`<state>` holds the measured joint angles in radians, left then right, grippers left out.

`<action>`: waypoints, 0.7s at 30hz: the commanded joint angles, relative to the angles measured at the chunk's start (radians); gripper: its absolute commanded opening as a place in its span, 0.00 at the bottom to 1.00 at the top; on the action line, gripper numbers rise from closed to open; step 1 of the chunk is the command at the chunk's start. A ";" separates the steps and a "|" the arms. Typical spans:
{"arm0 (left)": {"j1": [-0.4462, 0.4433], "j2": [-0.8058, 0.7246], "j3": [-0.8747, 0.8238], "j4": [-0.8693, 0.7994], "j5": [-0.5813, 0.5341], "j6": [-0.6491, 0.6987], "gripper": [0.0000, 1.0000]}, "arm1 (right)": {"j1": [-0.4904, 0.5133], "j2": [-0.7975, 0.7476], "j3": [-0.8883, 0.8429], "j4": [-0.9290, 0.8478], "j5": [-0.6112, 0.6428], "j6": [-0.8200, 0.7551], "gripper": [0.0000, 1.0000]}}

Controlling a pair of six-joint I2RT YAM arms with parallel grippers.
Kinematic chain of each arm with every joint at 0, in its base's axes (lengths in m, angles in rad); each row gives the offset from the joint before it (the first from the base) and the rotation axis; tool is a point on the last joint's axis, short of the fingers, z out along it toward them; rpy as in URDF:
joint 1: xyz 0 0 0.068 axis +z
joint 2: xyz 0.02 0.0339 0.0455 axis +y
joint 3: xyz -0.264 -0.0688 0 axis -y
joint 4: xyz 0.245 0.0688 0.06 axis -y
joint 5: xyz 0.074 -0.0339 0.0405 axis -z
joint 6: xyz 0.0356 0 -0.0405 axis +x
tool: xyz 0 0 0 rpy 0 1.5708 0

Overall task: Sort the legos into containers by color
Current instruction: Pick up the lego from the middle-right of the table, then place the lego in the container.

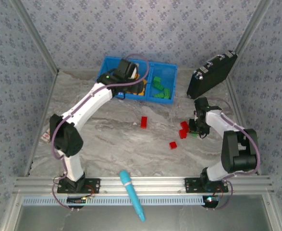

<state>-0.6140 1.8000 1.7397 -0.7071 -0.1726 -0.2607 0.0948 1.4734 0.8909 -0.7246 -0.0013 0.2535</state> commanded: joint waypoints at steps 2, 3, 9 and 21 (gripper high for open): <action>0.014 -0.125 -0.203 -0.041 -0.172 0.077 0.71 | 0.019 -0.121 0.142 -0.157 0.037 0.001 0.21; 0.021 -0.157 -0.262 -0.043 -0.176 0.072 0.71 | 0.026 -0.139 0.184 -0.184 0.047 0.001 0.20; 0.051 -0.333 -0.522 0.051 -0.080 0.002 0.71 | 0.090 -0.120 0.457 -0.163 0.056 -0.003 0.19; -0.070 -0.344 -0.725 0.141 -0.013 -0.182 0.72 | 0.194 0.349 0.870 0.217 -0.024 -0.140 0.17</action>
<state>-0.6701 1.4616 1.0298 -0.6022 -0.2115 -0.3717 0.2638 1.7332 1.6852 -0.5888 0.0082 0.1677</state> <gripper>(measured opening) 0.715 0.226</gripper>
